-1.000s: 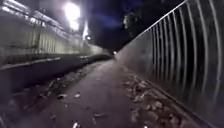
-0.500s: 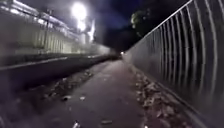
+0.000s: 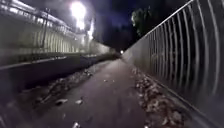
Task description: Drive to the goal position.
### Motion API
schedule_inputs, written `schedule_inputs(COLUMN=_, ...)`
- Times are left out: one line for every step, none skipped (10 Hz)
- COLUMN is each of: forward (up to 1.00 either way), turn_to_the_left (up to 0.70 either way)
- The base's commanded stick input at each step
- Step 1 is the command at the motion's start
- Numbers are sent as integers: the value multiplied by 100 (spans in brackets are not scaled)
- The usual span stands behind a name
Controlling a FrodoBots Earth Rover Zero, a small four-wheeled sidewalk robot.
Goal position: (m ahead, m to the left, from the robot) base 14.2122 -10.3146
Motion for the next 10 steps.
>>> schedule_inputs(forward=30, turn_to_the_left=1)
schedule_inputs(forward=30, turn_to_the_left=1)
schedule_inputs(forward=29, turn_to_the_left=1)
schedule_inputs(forward=28, turn_to_the_left=1)
schedule_inputs(forward=27, turn_to_the_left=1)
schedule_inputs(forward=27, turn_to_the_left=1)
schedule_inputs(forward=27, turn_to_the_left=1)
schedule_inputs(forward=25, turn_to_the_left=1)
schedule_inputs(forward=25, turn_to_the_left=1)
schedule_inputs(forward=24, turn_to_the_left=1)
